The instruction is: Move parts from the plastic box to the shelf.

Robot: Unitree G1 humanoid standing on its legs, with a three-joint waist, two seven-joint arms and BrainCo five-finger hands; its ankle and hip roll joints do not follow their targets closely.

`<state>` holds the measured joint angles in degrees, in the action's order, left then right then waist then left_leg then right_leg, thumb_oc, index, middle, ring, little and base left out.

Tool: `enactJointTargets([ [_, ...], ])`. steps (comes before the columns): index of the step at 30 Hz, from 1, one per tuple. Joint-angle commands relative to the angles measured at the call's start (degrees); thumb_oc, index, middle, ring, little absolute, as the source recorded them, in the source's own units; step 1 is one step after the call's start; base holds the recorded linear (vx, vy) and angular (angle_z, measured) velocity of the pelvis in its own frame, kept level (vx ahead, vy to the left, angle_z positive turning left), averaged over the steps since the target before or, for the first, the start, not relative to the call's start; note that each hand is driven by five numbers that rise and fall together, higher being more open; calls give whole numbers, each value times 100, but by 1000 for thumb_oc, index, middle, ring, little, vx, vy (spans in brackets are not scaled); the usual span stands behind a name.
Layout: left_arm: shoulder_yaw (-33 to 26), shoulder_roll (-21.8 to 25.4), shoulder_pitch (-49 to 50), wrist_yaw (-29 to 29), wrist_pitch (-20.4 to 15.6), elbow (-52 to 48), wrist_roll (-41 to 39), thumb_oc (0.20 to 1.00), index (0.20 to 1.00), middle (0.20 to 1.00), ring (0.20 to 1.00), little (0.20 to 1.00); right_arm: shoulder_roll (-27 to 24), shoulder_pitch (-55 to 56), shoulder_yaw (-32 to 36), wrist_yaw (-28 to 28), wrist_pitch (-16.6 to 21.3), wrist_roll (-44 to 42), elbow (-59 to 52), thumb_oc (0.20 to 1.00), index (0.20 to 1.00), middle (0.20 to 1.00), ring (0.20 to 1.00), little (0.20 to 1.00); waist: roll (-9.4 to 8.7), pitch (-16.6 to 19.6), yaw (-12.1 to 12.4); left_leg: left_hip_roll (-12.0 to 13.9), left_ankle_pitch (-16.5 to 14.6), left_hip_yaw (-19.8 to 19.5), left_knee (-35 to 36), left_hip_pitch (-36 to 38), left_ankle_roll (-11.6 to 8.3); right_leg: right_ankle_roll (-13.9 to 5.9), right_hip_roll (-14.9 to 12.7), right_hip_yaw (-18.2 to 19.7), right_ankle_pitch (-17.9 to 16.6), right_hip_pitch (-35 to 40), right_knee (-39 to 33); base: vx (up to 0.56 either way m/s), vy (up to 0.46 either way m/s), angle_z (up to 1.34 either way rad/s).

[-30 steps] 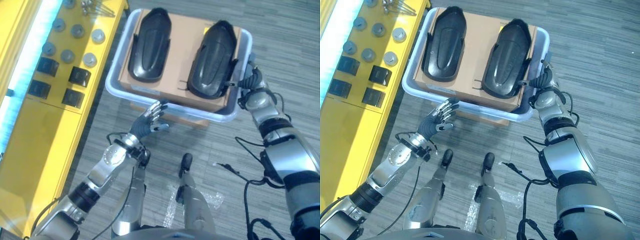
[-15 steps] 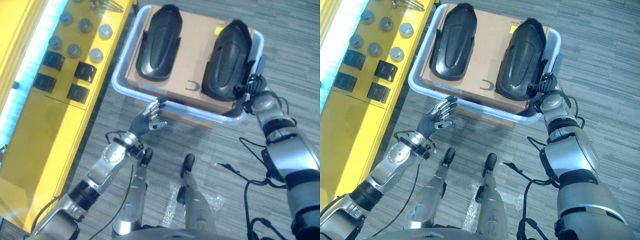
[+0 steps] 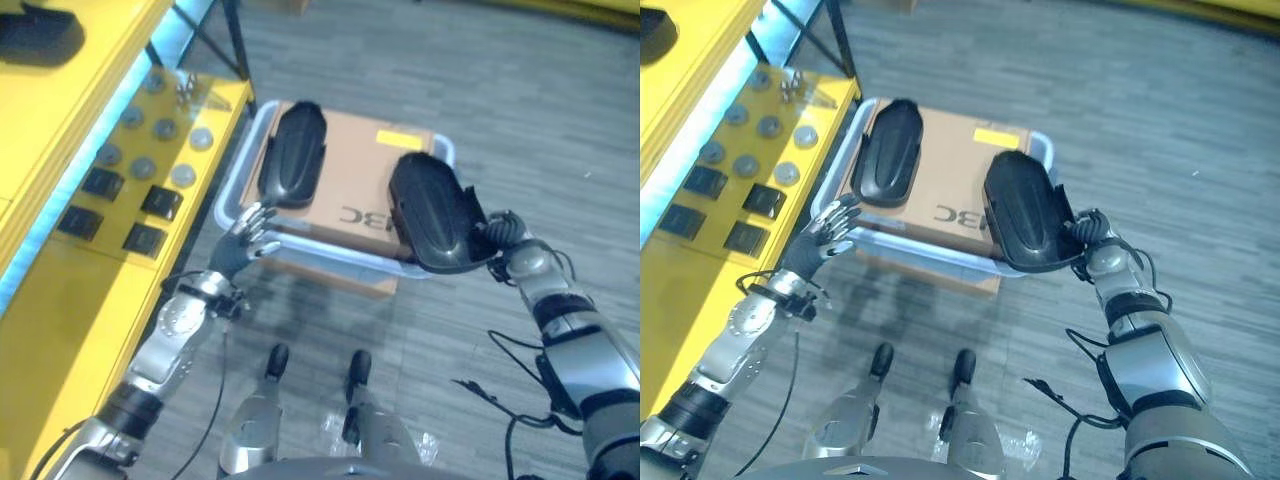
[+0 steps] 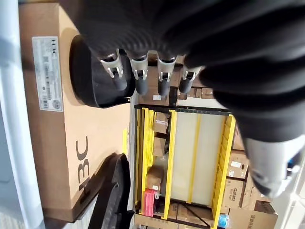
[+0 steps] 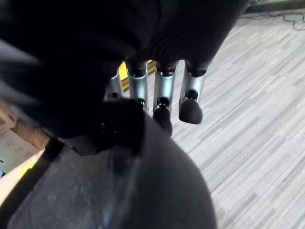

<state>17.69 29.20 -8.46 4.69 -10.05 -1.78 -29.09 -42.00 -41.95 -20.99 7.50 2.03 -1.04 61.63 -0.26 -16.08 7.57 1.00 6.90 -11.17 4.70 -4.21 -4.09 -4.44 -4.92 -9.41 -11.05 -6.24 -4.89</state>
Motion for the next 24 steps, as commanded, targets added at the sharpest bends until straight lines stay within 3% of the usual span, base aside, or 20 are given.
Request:
enactJointTargets([
  [1,5,153,112,55,-165,-271,415,1000,1000,1000,1000,1000,-547,22,113,34,195,205,-524,200,200,200,200,200,-209,668,-4,6,-889,316,30,402,201,-322,-148,77,1236,752,-11,46,-10,-11],
  [7,-387,170,401,90,13,-222,662,1000,1000,1000,1000,1000,-991,711,581,57,186,929,-2082,200,200,200,200,200,-224,1065,-121,111,-1036,359,30,865,195,-279,-114,85,1377,1205,-4,65,-27,-13],
  [10,-467,-208,542,70,147,-55,449,1000,1000,1000,1000,1000,-1228,1301,1119,120,235,1517,-3405,200,200,200,200,200,-230,1258,-244,151,-1072,378,30,1111,212,-219,-87,125,1448,1399,34,63,-77,-1],
  [18,-105,-671,382,-64,309,269,12,1000,1000,1000,1000,1000,-1390,1705,1638,569,479,2784,-5504,200,200,200,200,200,-136,1487,-479,213,-1160,482,30,1408,215,-166,-23,252,1528,1651,12,32,-46,-14],
  [24,163,-826,130,-308,316,480,-344,1000,1000,1000,1000,1000,-1273,1738,1686,1040,475,3401,-6108,200,200,200,200,200,-58,1499,-581,220,-1165,492,30,1475,215,-163,-15,274,1548,1702,24,-2,-9,-5],
])
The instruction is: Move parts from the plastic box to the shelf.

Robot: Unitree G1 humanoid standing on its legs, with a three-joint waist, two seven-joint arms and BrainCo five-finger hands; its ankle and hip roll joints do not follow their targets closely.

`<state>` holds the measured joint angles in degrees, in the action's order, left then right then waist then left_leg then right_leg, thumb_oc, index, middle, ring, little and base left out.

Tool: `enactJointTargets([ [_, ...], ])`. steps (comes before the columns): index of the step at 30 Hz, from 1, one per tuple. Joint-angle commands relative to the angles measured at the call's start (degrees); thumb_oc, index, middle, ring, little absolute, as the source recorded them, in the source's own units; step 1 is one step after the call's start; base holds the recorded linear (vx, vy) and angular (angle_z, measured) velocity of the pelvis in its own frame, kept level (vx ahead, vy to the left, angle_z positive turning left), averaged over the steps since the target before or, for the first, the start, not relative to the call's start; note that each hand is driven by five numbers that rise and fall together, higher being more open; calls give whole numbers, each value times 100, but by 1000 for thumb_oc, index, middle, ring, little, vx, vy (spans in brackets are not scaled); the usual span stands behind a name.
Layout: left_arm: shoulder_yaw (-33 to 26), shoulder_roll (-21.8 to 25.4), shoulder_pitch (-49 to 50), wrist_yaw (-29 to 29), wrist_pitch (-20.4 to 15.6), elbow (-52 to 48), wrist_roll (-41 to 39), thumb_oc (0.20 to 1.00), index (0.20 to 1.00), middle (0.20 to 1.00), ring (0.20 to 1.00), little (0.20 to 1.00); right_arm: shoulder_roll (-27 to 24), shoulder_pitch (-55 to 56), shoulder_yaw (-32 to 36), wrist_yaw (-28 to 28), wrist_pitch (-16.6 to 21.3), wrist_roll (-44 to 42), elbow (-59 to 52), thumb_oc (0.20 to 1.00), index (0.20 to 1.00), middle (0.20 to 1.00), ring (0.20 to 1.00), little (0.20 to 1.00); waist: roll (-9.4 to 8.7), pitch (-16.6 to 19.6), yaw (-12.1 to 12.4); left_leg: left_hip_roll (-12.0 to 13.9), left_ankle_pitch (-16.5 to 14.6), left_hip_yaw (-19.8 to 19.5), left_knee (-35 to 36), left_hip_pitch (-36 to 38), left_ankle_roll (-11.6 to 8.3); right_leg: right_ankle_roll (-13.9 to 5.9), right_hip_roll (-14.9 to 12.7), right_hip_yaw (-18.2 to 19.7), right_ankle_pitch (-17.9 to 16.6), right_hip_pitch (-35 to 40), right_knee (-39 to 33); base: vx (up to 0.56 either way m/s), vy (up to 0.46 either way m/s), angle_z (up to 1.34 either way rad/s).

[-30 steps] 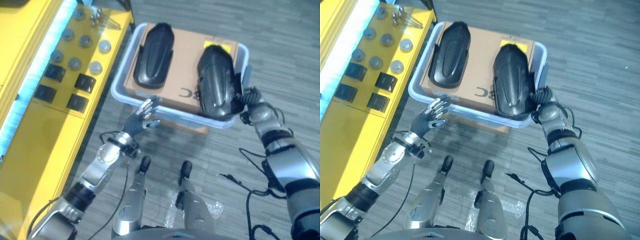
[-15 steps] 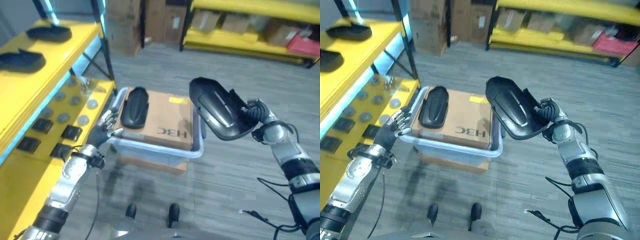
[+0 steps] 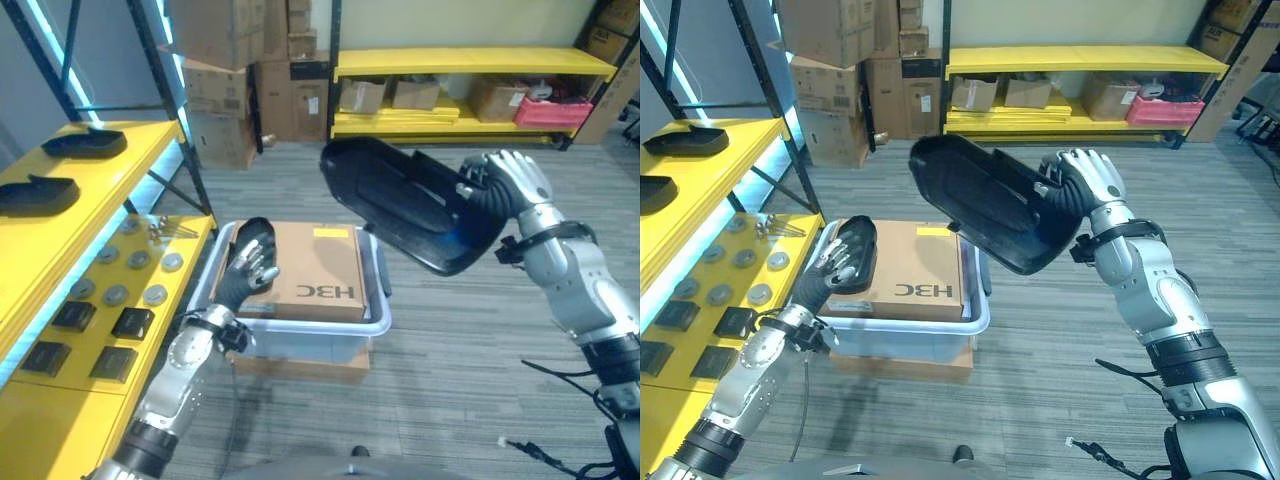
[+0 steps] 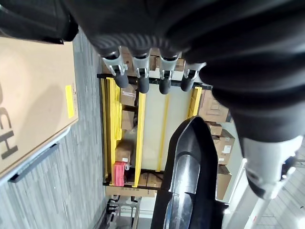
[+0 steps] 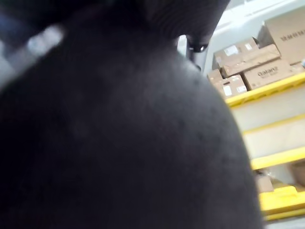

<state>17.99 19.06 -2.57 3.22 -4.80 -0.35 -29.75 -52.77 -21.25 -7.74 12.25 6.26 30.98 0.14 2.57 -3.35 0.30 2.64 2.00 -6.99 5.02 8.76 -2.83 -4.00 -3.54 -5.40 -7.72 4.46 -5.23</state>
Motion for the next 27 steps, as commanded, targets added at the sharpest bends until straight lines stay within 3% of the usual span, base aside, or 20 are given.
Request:
enactJointTargets([
  [1,186,145,-505,-197,-182,372,-389,1000,1000,1000,1000,1000,-147,-325,354,620,43,256,-63,200,200,200,200,200,-331,232,128,58,-682,79,-2,197,90,-205,-148,-122,1227,659,56,0,0,0],
  [18,888,13,-1222,-340,-61,331,-1213,1000,1000,1000,1000,1000,513,-1071,-810,758,62,355,-89,200,200,200,200,200,-256,226,130,31,-696,27,-2,263,87,-197,-198,-211,1246,760,103,-2,-1,1],
  [27,926,-69,-1221,-534,-111,470,-1274,1000,1000,1000,1000,1000,615,-1207,-1071,856,-27,632,-215,200,200,200,200,200,-268,202,156,43,-670,-34,-2,223,78,-185,-187,-248,1236,737,103,-5,-6,6],
])
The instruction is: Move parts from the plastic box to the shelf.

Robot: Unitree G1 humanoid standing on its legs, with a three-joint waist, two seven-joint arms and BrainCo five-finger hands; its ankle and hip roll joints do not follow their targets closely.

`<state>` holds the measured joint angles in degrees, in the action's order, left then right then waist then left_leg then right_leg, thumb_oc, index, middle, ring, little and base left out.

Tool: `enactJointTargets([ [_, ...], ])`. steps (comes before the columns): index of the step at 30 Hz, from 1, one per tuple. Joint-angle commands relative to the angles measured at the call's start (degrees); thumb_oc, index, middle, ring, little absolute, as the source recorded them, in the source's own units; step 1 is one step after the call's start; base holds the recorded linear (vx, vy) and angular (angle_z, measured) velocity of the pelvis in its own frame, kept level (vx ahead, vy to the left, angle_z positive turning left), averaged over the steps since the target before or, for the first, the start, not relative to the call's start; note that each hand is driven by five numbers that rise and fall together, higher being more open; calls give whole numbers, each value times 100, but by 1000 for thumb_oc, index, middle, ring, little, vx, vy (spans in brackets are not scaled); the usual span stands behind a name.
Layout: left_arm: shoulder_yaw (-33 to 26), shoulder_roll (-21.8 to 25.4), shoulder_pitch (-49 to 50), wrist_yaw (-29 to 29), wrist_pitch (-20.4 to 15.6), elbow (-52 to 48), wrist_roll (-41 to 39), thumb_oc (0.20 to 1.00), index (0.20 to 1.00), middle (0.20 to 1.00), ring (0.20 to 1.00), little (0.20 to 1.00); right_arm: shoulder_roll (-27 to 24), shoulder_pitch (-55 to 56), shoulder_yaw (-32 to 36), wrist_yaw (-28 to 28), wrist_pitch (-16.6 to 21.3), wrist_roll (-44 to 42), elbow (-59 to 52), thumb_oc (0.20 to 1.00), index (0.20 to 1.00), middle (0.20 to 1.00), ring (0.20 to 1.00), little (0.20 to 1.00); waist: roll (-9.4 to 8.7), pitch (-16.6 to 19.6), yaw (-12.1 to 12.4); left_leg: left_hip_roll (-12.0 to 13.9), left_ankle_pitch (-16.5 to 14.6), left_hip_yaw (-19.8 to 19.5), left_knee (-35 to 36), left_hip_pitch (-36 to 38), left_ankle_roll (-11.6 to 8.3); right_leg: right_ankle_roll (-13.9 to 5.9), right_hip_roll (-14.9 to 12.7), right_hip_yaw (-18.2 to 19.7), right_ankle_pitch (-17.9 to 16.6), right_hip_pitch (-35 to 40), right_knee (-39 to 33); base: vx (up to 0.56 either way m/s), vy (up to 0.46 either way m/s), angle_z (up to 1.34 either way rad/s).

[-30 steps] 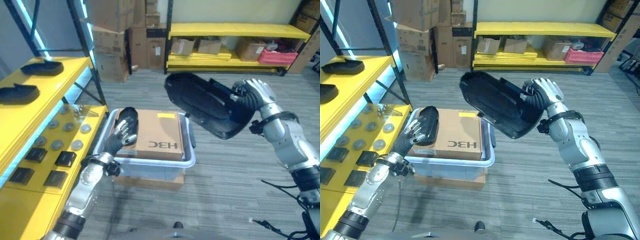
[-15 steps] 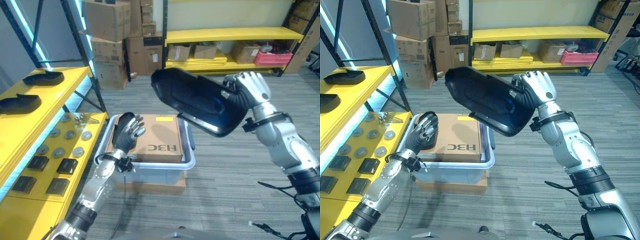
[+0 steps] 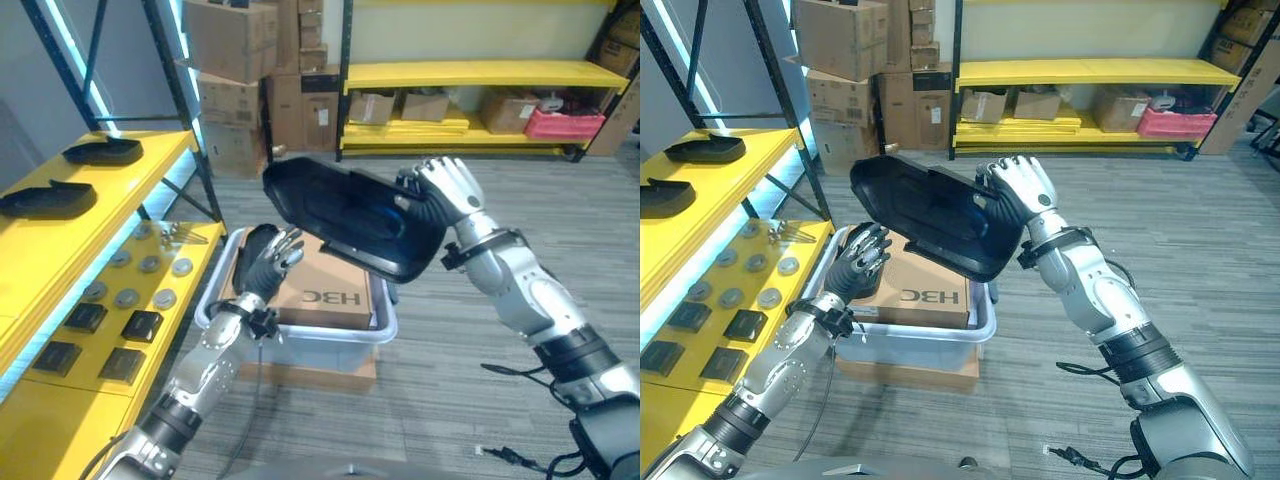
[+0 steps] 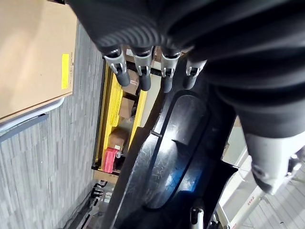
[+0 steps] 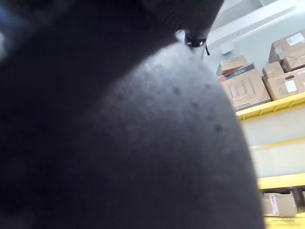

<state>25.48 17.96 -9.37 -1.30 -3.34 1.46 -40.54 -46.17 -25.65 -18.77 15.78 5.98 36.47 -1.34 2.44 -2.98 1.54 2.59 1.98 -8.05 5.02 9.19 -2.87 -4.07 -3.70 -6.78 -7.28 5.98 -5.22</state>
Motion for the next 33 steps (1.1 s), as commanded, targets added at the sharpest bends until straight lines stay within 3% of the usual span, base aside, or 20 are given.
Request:
enactJointTargets([
  [1,168,45,-523,-81,-278,259,-218,1000,1000,1000,1000,1000,-58,-759,20,514,-30,120,-11,200,200,200,200,200,-263,162,35,49,-664,68,-2,174,82,-177,-170,-115,1189,582,104,0,0,0],
  [8,-80,107,-319,-140,-423,-137,-276,1000,1000,1000,1000,1000,89,-335,515,700,-282,-54,377,200,200,200,200,200,-282,131,29,54,-664,78,-2,133,89,-174,-165,-105,1182,535,122,0,0,0],
  [12,-383,172,43,-163,-453,-371,-223,1000,1000,1000,1000,1000,507,212,1256,910,-76,-689,-35,200,200,200,200,200,-251,88,15,50,-670,59,-2,119,108,-171,-163,-108,1179,500,142,0,0,0],
  [18,-807,242,724,-118,-397,-510,-27,1000,1000,1000,1000,1000,944,934,1983,720,422,-1396,-955,200,200,200,200,200,-251,39,26,53,-662,48,-2,71,117,-160,-152,-97,1177,460,134,2,-1,1],
  [25,-759,228,1007,63,-222,-520,-165,1000,1000,1000,1000,1000,1417,1265,2135,421,768,-2009,-1587,200,200,200,200,200,-212,12,-44,44,-650,97,-2,12,138,-169,-150,-27,1156,374,125,1,0,1],
  [33,-606,330,753,288,-312,-1002,-364,1000,1000,1000,1000,1000,1237,1342,1866,287,760,-1720,-1525,200,200,200,200,200,-218,14,-89,58,-663,150,-2,13,132,-168,-137,8,1156,354,128,2,1,-1],
])
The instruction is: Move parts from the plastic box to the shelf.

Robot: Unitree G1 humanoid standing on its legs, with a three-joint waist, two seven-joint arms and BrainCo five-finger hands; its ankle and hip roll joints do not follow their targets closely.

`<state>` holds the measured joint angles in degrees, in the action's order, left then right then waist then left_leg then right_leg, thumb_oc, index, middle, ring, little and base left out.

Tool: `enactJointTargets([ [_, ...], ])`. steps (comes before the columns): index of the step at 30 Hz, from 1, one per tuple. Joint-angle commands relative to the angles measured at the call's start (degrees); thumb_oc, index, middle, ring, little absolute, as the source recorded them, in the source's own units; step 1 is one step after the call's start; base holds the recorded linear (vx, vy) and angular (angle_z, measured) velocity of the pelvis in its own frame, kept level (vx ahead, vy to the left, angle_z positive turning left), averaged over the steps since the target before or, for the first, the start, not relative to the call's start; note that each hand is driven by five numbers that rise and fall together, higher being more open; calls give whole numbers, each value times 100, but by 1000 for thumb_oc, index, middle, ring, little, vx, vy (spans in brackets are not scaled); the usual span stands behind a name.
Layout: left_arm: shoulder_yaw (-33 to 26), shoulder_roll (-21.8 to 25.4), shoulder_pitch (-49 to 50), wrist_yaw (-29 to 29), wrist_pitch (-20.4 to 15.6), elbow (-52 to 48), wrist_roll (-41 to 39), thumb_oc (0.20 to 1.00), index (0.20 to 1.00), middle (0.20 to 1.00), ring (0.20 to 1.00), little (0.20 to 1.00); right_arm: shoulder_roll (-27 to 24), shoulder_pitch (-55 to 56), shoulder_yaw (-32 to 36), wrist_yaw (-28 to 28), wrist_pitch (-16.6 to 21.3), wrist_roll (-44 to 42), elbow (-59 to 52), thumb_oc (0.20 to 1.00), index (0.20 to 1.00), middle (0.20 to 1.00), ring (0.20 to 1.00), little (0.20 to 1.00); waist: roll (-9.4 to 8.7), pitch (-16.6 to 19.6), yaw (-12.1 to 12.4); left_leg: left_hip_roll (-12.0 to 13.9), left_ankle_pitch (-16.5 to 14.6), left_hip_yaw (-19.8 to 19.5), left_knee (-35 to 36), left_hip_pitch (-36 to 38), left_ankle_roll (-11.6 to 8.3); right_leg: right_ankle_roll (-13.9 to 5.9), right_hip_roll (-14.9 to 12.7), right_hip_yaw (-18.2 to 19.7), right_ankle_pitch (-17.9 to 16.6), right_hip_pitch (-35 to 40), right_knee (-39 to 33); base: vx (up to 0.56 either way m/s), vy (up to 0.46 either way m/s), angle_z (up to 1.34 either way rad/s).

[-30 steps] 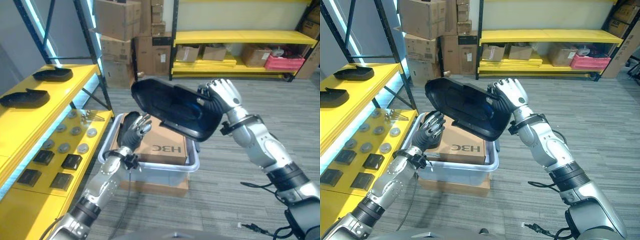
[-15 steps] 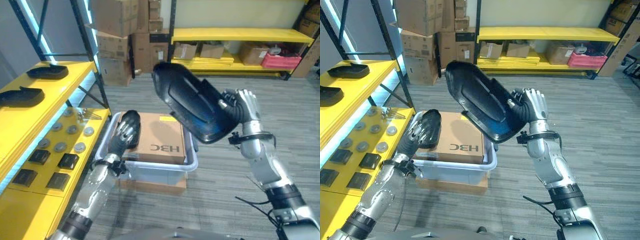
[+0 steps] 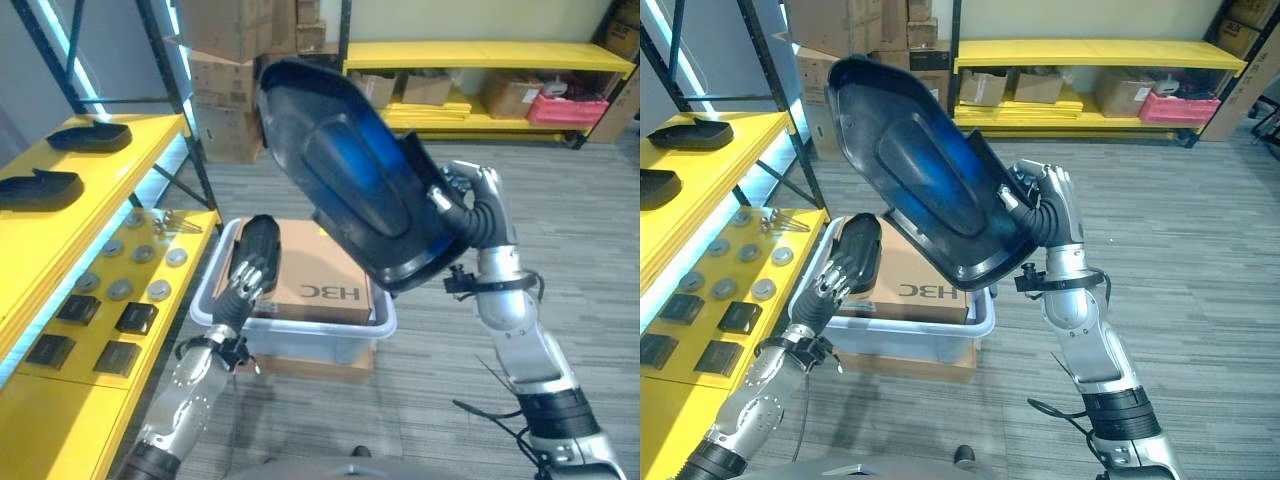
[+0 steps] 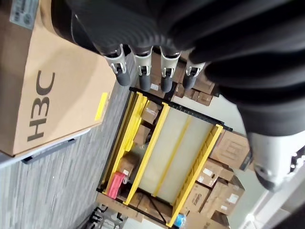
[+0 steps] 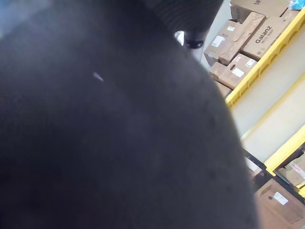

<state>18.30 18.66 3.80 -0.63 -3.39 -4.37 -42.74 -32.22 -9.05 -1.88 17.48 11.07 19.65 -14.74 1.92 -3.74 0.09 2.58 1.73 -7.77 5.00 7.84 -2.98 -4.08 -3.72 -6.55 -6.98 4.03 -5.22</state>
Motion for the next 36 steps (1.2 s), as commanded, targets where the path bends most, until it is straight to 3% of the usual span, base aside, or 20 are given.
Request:
enactJointTargets([
  [1,129,278,-628,232,-343,-504,-144,1000,1000,1000,1000,1000,-171,-324,147,132,243,3,-148,200,200,200,200,200,-169,90,58,60,-644,117,0,154,144,-168,-135,-16,1128,554,128,0,0,0],
  [7,203,370,-860,258,-534,-901,-37,1000,1000,1000,1000,1000,-290,-434,-11,323,91,482,140,200,200,200,200,200,-197,94,74,56,-667,102,0,169,151,-172,-134,-22,1132,582,118,0,0,0],
  [11,306,487,-1006,176,-607,-973,466,1000,1000,1000,1000,1000,-306,-537,-151,449,-21,837,264,200,200,200,200,200,-207,94,104,49,-690,79,0,188,161,-167,-138,-30,1138,600,125,0,0,0],
  [21,342,508,-963,21,-466,-573,1121,1000,1000,1000,1000,1000,-262,-745,-318,408,-36,859,150,200,200,200,200,200,-226,114,170,34,-705,45,0,194,172,-167,-149,-64,1128,625,109,2,-2,1],
  [36,243,328,-878,-373,-496,-183,1404,1000,1000,1000,1000,1000,-213,-758,-481,594,-67,995,-25,200,200,200,200,200,-247,130,170,46,-700,42,0,189,168,-161,-141,-57,1117,611,94,0,0,0],
])
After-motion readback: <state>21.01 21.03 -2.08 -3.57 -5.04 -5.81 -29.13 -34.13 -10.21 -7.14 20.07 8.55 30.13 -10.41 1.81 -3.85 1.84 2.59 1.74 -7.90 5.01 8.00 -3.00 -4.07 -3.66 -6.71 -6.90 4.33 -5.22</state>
